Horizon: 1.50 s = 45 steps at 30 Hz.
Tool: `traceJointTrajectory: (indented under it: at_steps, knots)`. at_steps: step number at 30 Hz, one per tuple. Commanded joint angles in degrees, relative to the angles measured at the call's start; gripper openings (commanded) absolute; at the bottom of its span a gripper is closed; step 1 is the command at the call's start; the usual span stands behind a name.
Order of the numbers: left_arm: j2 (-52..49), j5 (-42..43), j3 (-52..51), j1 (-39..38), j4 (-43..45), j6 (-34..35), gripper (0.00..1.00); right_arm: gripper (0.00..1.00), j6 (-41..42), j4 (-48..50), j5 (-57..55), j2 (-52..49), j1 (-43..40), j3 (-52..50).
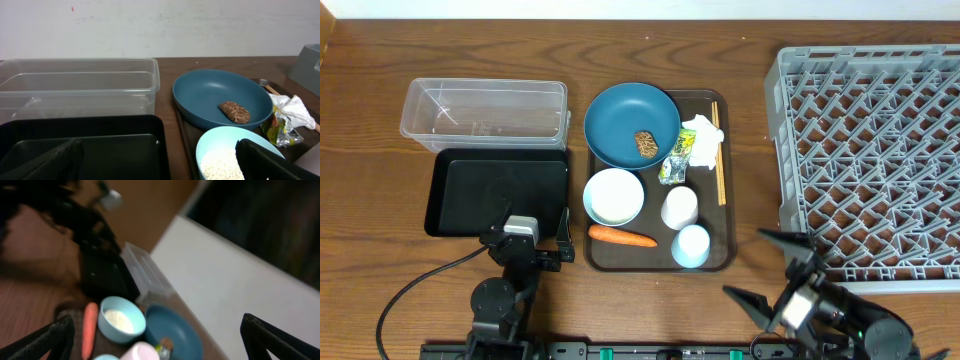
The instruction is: Sort waste into correct bins and load items into the dishwasher rack
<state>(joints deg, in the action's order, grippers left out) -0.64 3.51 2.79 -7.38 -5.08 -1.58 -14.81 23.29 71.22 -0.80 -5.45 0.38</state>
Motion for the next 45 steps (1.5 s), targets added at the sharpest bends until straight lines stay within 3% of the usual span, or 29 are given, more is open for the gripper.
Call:
traceJointTrajectory:
  at_steps: [1, 8, 26, 41, 45]
  knots:
    - [0.0, 0.6, -1.6, 0.1, -0.4, -0.8, 0.98, 0.99, 0.0, 2.8, 8.8, 0.0, -0.2, -0.1]
    - [0.0, 0.5, -1.6, 0.1, -0.4, -0.8, 0.98, 0.99, 5.5, 2.7, 6.6, 0.0, -0.2, -0.1]
    - [0.0, 0.6, -1.6, 0.1, -0.4, -0.8, 0.98, 0.99, 20.5, 2.7, -19.1, 0.0, -0.2, 0.1]
    - [0.0, 0.6, -1.6, 0.1, -0.4, -0.8, 0.98, 0.99, 20.3, 2.1, -17.8, 0.0, -0.2, 1.0]
    - [0.0, 0.6, -1.6, 0.1, -0.4, -0.8, 0.98, 0.99, 18.6, -2.6, -24.9, 0.0, -0.2, 1.0]
